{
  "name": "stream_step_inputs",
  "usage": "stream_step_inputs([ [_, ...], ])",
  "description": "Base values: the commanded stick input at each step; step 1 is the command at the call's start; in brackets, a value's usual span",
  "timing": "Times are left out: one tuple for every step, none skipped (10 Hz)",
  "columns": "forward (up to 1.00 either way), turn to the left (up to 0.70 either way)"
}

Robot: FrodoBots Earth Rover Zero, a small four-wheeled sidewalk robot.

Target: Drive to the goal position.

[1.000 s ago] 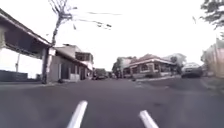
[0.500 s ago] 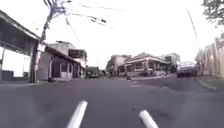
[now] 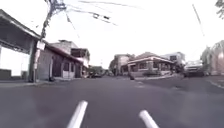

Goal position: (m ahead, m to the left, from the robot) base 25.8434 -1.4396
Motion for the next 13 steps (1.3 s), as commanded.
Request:
stream_step_inputs([
  [1.00, -0.11],
  [1.00, -0.40],
  [1.00, -0.40],
  [1.00, -0.40],
  [1.00, -0.40],
  [1.00, -0.40],
  [1.00, -0.40],
  [1.00, -0.40],
  [1.00, -0.40],
  [1.00, -0.40],
  [1.00, -0.40],
  [1.00, -0.32],
  [1.00, 0.00],
])
